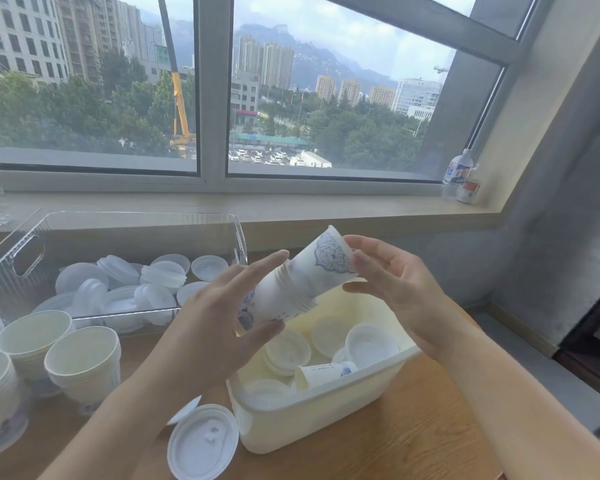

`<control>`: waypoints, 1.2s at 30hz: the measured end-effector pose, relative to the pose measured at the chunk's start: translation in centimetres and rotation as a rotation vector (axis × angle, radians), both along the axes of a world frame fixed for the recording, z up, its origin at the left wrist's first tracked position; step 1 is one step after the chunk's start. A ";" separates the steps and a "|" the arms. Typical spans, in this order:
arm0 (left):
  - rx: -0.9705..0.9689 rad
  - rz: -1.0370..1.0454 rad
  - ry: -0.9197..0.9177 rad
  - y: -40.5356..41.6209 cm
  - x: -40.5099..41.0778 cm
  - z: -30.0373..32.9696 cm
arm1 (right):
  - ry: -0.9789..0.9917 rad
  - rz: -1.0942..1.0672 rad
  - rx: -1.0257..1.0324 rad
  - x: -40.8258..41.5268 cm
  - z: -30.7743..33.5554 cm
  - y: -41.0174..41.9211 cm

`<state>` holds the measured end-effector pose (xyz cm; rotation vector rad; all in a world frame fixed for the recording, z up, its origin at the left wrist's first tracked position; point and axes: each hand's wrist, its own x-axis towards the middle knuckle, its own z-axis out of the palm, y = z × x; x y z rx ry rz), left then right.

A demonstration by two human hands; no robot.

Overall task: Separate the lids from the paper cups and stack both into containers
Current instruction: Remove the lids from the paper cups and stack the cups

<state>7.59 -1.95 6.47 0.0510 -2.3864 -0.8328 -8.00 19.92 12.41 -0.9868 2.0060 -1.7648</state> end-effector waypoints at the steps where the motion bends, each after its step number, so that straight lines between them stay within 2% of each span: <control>1: 0.004 -0.004 -0.004 0.0 0.0 0.0 | 0.006 0.000 0.028 0.3 -0.1 -0.2; 17: -0.087 -0.017 0.012 -0.2 0.1 0.1 | 0.102 0.182 0.310 1.2 -0.3 -1.2; 20: -0.067 0.011 0.051 -0.6 0.2 0.1 | 0.164 0.280 0.526 0.2 -0.9 -1.0; 23: -0.057 0.004 0.026 -0.7 0.2 0.1 | 0.236 0.411 0.825 -0.7 -1.9 -1.4; 25: -0.061 -0.010 0.007 -0.6 0.1 0.0 | 0.253 0.490 0.944 -1.0 -2.2 -2.0; 32: -0.071 -0.015 -0.019 -0.6 -0.1 -0.3 | 0.330 0.586 1.125 -2.3 -3.2 -3.8; 36: -0.059 -0.015 -0.019 -0.7 -0.1 -0.2 | 0.344 0.553 1.096 -2.3 -3.2 -4.0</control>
